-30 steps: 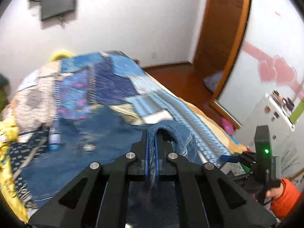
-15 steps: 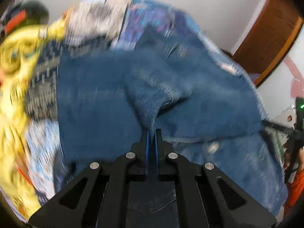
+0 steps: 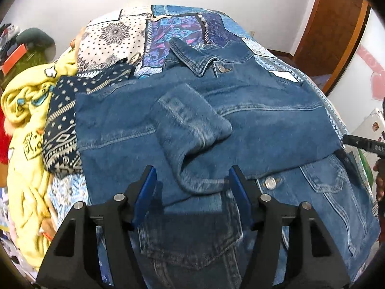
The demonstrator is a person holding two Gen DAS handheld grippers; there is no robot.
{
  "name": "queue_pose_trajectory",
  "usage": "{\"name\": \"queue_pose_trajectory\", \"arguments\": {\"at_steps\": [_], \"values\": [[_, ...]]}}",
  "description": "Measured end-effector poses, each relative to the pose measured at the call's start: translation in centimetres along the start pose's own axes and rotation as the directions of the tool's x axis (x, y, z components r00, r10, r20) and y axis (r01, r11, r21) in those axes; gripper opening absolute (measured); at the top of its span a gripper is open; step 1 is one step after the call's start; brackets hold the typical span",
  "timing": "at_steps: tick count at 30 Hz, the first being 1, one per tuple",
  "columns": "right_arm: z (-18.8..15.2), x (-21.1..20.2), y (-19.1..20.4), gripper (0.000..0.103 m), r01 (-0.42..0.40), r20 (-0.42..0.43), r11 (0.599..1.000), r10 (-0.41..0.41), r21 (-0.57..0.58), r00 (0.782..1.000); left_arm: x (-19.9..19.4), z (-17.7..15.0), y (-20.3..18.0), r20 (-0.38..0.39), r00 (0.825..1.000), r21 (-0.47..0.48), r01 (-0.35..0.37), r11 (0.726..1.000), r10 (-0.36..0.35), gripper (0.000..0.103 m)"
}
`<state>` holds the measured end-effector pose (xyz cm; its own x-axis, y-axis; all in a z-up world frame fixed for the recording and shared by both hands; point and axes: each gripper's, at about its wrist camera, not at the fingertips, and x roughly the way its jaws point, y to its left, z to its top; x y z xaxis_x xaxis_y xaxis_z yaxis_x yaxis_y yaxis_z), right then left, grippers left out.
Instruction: Fold large clothes
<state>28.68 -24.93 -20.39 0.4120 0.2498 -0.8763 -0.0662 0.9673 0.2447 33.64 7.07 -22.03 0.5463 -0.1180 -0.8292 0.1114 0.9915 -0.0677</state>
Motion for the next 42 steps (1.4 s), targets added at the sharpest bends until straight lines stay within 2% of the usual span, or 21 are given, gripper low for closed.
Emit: {"name": "queue_pose_trajectory", "arguments": {"at_steps": [6,11,14,17,20,22,24,27,31,35,38,39,42], "values": [[-0.1,-0.1,0.7,0.073,-0.018,-0.005,1.000,0.018,-0.023,1.000,4.5,1.0,-0.1,-0.070,0.994,0.043,-0.078,0.996,0.081,0.063],[-0.2,0.1,1.2,0.073,-0.020,-0.012,0.999,0.020,-0.040,1.000,5.4,2.2,0.1,-0.030,0.994,0.045,-0.107,0.993,0.108,0.065],[-0.2,0.5,1.4,0.073,-0.017,-0.023,0.999,0.016,-0.044,1.000,5.4,2.6,-0.5,-0.004,0.995,0.078,-0.101,0.992,0.102,0.040],[-0.2,0.5,1.8,0.073,-0.014,-0.028,0.998,0.012,-0.061,1.000,4.7,2.7,-0.2,0.030,0.994,0.058,-0.106,0.993,0.104,0.026],[0.0,0.4,2.3,0.073,-0.008,-0.023,0.996,0.006,-0.085,1.000,3.4,3.0,2.4,0.059,0.998,-0.084,-0.021,0.996,0.026,0.020],[0.1,0.2,2.6,0.073,-0.010,-0.015,0.996,0.008,-0.092,1.000,2.4,3.0,4.7,0.086,0.995,-0.177,0.066,0.982,-0.051,0.018],[0.2,0.0,3.0,0.073,-0.009,-0.010,0.995,0.008,-0.098,1.000,1.0,2.8,6.8,0.138,0.980,-0.252,0.177,0.951,-0.146,0.017],[0.2,0.0,3.5,0.073,-0.010,-0.008,0.994,0.009,-0.106,1.000,-0.4,2.4,8.2,0.189,0.964,-0.293,0.236,0.926,-0.186,0.016],[-0.1,0.5,4.0,0.073,-0.010,-0.021,0.994,0.008,-0.110,1.000,-0.5,1.4,9.1,0.167,0.972,-0.311,0.214,0.926,-0.168,0.016],[-0.6,0.7,4.3,0.073,-0.009,-0.039,0.994,0.005,-0.112,0.999,1.0,-0.3,9.3,0.048,0.996,-0.317,0.084,0.945,-0.073,0.021],[-1.0,0.4,4.4,0.073,-0.004,-0.041,0.993,-0.001,-0.118,0.999,1.3,-1.6,9.6,-0.002,1.000,-0.302,0.029,0.953,-0.031,0.031],[-1.1,0.2,4.4,0.073,-0.002,-0.040,0.993,-0.003,-0.119,0.999,1.1,-2.0,9.6,-0.008,1.000,-0.292,0.005,0.956,-0.008,0.036],[-1.5,-0.6,4.3,0.073,0.012,-0.027,0.992,-0.015,-0.124,1.000,-0.1,-2.9,9.8,-0.011,0.999,-0.265,-0.037,0.964,0.035,0.042]]}}
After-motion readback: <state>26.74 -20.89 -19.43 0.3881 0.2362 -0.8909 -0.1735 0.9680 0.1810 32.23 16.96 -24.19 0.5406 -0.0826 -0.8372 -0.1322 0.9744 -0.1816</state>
